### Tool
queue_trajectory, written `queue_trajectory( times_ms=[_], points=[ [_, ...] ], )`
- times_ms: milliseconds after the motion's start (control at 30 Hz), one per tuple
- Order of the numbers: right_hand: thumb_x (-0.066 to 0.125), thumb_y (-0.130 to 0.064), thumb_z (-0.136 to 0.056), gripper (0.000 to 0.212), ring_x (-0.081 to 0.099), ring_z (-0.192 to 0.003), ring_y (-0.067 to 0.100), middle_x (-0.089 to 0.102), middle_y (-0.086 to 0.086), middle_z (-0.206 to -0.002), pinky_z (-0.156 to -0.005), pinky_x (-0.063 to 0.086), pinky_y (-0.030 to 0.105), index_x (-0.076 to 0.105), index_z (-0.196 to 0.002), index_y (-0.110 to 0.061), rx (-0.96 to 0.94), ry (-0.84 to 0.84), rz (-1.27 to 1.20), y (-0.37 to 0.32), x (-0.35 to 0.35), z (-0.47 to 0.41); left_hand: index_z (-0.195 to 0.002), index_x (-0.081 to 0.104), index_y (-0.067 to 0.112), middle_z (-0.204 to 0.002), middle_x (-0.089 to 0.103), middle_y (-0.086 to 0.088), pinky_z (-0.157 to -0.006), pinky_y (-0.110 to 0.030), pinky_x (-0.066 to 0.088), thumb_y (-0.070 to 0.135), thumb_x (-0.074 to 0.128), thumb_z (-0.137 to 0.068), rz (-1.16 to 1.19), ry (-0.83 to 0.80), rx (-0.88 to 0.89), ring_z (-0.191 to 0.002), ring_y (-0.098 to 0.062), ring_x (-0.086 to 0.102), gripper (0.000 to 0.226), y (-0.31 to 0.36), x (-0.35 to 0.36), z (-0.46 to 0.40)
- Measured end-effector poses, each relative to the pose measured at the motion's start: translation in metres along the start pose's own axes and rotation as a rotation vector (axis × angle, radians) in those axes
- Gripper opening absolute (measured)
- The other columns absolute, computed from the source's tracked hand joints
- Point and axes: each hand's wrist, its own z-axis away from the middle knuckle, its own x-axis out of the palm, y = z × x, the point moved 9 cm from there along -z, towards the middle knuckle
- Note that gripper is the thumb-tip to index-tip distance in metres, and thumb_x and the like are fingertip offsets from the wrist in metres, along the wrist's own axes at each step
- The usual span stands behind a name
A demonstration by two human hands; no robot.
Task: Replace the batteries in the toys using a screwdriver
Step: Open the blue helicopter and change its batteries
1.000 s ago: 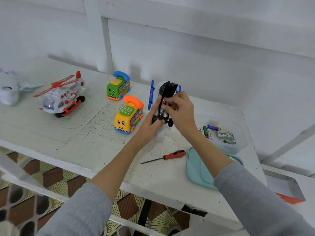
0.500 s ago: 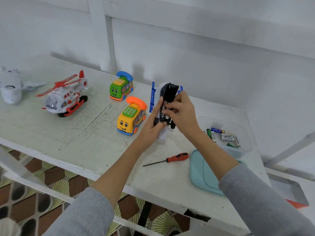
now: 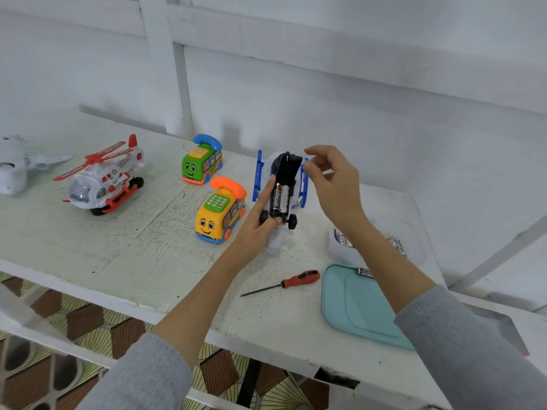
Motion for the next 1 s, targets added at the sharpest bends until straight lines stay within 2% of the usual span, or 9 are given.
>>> queue_trajectory(
  times_ms=[100,300,433,567,600,667,800,900,1000],
  points=[
    [0.055,-0.007,-0.09,0.02,0.053,-0.074,-0.002,0.058,-0.006,-0.085,-0.067,0.043,0.011,0.065,-0.106,-0.01,-0.05,-0.029,0.056,-0.008,0.003,-0.006,-0.14,0.011,0.04,-0.131,0.037,0.029,-0.086,-0.009,0.042,-0.012,0.037,-0.095,-0.002,-0.002,-0.003,-0.102,0.019,0.051,0.074,-0.001,0.0,0.0],
    [0.057,-0.002,-0.087,0.014,0.053,-0.074,-0.003,0.063,0.0,-0.088,-0.066,0.04,0.007,0.068,-0.095,-0.006,-0.056,-0.064,0.097,-0.011,0.006,-0.008,-0.142,0.014,0.038,-0.128,0.041,0.027,-0.08,-0.009,0.045,-0.012,0.037,-0.095,-0.021,-0.004,-0.001,-0.09,0.016,0.053,0.072,-0.002,0.001,-0.001],
    [0.061,-0.004,-0.085,0.012,0.054,-0.075,0.007,0.062,0.0,-0.086,-0.067,0.04,0.009,0.069,-0.092,-0.009,-0.087,-0.109,0.123,-0.011,0.006,-0.003,-0.142,0.012,0.041,-0.133,0.037,0.028,-0.091,-0.012,0.045,-0.009,0.039,-0.095,-0.047,-0.014,0.013,-0.104,0.017,0.05,0.073,-0.003,-0.001,-0.002],
    [0.065,-0.005,-0.082,0.012,0.058,-0.075,0.017,0.061,-0.004,-0.081,-0.069,0.048,0.024,0.071,-0.091,-0.009,-0.155,-0.117,0.13,-0.01,0.005,0.014,-0.145,-0.001,0.039,-0.138,0.022,0.037,-0.101,-0.02,0.041,-0.006,0.045,-0.095,-0.039,-0.017,0.033,-0.123,-0.01,0.047,0.081,-0.003,-0.002,-0.001],
    [0.066,-0.005,-0.08,0.012,0.058,-0.074,0.017,0.061,-0.004,-0.08,-0.069,0.049,0.027,0.071,-0.09,-0.008,-0.179,-0.113,0.13,-0.01,0.006,0.018,-0.147,-0.003,0.037,-0.139,0.021,0.037,-0.103,-0.023,0.041,-0.002,0.05,-0.093,-0.037,-0.025,0.029,-0.126,-0.011,0.046,0.085,-0.004,-0.002,-0.001],
    [0.067,-0.005,-0.078,0.011,0.058,-0.072,0.016,0.064,-0.001,-0.077,-0.068,0.05,0.028,0.072,-0.087,-0.007,-0.225,-0.097,0.123,-0.009,0.007,0.026,-0.152,-0.004,0.029,-0.136,0.027,0.042,-0.105,-0.024,0.041,0.008,0.055,-0.086,-0.062,-0.047,0.034,-0.127,0.003,0.045,0.091,-0.005,-0.001,-0.002],
    [0.071,-0.004,-0.075,0.009,0.058,-0.071,0.012,0.068,0.003,-0.074,-0.069,0.048,0.018,0.073,-0.084,-0.006,-0.27,-0.084,0.123,-0.002,0.011,0.037,-0.152,-0.004,0.026,-0.128,0.028,0.049,-0.101,-0.01,0.038,0.014,0.057,-0.086,-0.076,-0.057,0.046,-0.12,0.022,0.039,0.091,-0.003,0.001,-0.004],
    [0.071,-0.004,-0.074,0.008,0.059,-0.073,0.012,0.07,0.005,-0.074,-0.07,0.048,0.018,0.074,-0.082,-0.006,-0.275,-0.102,0.132,0.005,0.017,0.04,-0.151,-0.004,0.026,-0.134,0.023,0.041,-0.1,-0.007,0.035,0.016,0.054,-0.092,-0.072,-0.043,0.049,-0.12,0.026,0.034,0.083,-0.003,0.001,-0.003],
    [0.07,-0.005,-0.075,0.009,0.062,-0.073,0.016,0.07,0.006,-0.075,-0.07,0.048,0.019,0.074,-0.082,-0.005,-0.281,-0.131,0.166,0.009,0.023,0.042,-0.147,-0.001,0.036,-0.133,0.024,0.048,-0.108,-0.016,0.033,0.027,0.048,-0.092,-0.063,-0.03,0.029,-0.128,0.02,0.03,0.075,-0.005,0.0,-0.003]
  ],
)
